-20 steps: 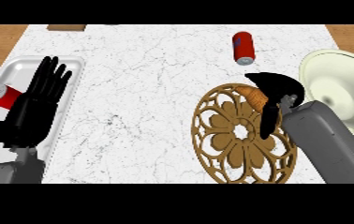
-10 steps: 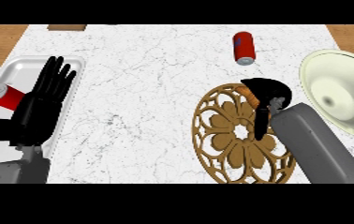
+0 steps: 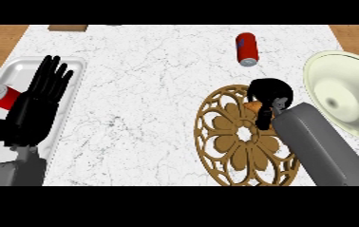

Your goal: Pick the croissant from the placemat and place it in the bowl

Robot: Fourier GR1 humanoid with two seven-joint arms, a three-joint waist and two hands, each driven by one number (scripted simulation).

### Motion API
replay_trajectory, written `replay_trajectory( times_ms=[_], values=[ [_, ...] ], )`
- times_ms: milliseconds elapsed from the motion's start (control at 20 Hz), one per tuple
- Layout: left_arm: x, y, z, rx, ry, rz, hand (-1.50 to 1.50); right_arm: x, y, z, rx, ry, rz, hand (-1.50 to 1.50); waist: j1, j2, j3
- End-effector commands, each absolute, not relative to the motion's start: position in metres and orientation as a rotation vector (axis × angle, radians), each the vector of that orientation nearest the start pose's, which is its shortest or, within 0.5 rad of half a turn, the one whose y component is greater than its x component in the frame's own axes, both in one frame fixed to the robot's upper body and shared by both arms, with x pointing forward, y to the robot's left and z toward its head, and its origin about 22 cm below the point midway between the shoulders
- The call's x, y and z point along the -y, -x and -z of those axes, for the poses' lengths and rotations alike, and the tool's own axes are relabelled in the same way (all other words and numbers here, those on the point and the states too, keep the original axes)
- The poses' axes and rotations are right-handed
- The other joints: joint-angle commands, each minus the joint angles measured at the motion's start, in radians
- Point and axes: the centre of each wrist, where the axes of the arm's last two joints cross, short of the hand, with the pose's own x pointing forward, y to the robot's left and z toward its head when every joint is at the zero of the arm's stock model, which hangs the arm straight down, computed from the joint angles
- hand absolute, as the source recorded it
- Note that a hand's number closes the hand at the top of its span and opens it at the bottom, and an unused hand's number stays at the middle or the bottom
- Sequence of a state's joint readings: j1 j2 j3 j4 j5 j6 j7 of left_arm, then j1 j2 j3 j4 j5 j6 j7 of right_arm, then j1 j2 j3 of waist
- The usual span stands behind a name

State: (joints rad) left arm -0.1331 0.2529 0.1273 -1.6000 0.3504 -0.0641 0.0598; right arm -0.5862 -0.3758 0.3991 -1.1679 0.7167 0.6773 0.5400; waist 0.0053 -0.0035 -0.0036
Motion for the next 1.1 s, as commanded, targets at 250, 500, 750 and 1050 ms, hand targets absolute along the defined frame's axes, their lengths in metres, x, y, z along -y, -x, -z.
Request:
replay_trajectory(
  times_ms=[250, 500, 750, 1050],
  values=[
    [-0.296, -0.27, -0.049, 1.689, 0.076, -0.087, 0.0, 0.222, -0.32, -0.052, 0.781, 0.618, -1.622, 1.5, -0.025, -0.001, 0.004],
    [-0.321, -0.261, -0.059, 1.678, 0.005, -0.122, 0.0, 0.255, -0.257, -0.052, 1.09, 0.39, -1.711, 1.5, -0.093, -0.02, 0.006],
    [-0.322, -0.255, -0.06, 1.693, 0.04, -0.102, 0.0, 0.31, -0.209, -0.084, 1.228, 0.48, -1.693, 1.5, -0.073, -0.012, 0.004],
    [-0.311, -0.266, -0.056, 1.703, 0.015, -0.109, 0.0, 0.348, -0.194, -0.141, 1.402, 0.739, -1.447, 1.5, -0.07, -0.007, 0.003]
  ],
)
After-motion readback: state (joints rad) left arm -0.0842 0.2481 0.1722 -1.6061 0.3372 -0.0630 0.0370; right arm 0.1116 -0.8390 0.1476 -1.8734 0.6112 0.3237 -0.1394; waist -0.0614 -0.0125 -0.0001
